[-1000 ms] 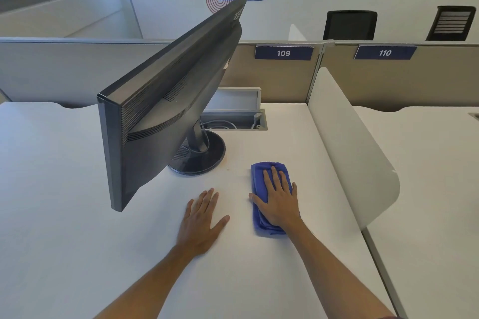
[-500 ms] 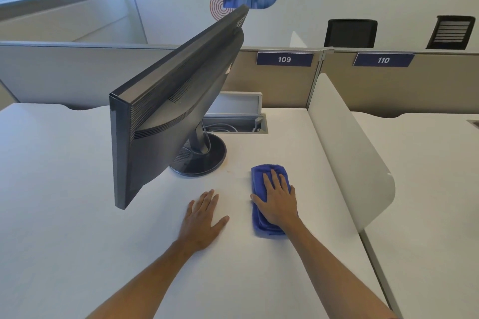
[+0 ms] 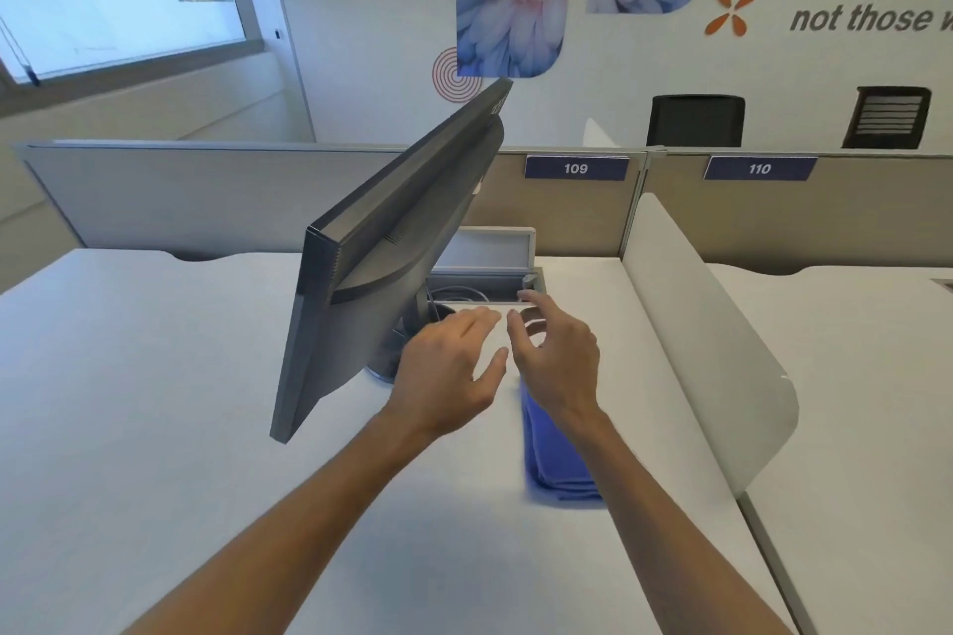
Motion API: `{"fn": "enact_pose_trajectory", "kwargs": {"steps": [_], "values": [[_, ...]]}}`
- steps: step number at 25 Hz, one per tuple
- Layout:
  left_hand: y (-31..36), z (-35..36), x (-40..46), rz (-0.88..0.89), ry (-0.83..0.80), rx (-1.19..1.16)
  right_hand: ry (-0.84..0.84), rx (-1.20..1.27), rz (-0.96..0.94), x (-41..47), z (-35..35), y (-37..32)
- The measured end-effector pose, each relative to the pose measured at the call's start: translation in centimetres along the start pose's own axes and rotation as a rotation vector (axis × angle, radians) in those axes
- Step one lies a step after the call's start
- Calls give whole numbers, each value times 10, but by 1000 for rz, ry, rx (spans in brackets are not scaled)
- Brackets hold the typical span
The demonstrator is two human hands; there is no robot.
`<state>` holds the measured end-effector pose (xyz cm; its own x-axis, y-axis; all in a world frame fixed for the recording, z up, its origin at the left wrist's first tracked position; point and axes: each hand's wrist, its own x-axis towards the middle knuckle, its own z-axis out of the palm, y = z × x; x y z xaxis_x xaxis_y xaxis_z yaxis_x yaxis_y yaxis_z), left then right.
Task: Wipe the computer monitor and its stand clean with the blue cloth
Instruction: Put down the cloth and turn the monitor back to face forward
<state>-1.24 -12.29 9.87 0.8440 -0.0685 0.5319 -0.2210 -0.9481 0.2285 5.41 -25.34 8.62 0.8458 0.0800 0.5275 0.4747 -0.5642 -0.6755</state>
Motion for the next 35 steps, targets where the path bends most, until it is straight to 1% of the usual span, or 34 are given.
{"fn": "enact_pose_trajectory", "kwargs": {"steps": [4, 6, 8, 10, 11, 13, 14, 16, 18, 20, 22, 25, 28, 35], "values": [[22, -69, 29, 193, 61, 150, 146, 151, -98, 18, -25, -51], [30, -103, 36, 281, 109, 198, 178, 230, -120, 22, -38, -73], [33, -138, 43, 338, 137, 232, 171, 291, -147, 23, -46, -94], [28, -170, 55, 351, 133, 265, 125, 252, -164, 18, -45, -114], [18, -181, 65, 331, 111, 277, 99, 208, -171, 13, -42, -124], [-10, -195, 89, 251, 7, 274, 53, 100, -201, 1, -33, -143], [-26, -197, 102, 204, -77, 244, 31, 40, -223, -6, -27, -153], [-48, -195, 124, 146, -229, 80, -1, -57, -264, -18, -15, -172], [-60, -191, 140, 146, -299, -59, 31, -122, -283, -26, -3, -187], [-67, -187, 149, 161, -373, -61, 129, -152, -269, -30, 7, -196], [-76, -184, 154, 191, -444, -10, 212, -167, -236, -28, 14, -200], [-86, -180, 156, 233, -425, 25, 272, -183, -245, -25, 18, -200], [-88, -174, 154, 277, -378, 32, 263, -176, -250, -26, 17, -195], [-93, -165, 156, 312, -336, 84, 266, -121, -207, -26, 12, -188]]}}
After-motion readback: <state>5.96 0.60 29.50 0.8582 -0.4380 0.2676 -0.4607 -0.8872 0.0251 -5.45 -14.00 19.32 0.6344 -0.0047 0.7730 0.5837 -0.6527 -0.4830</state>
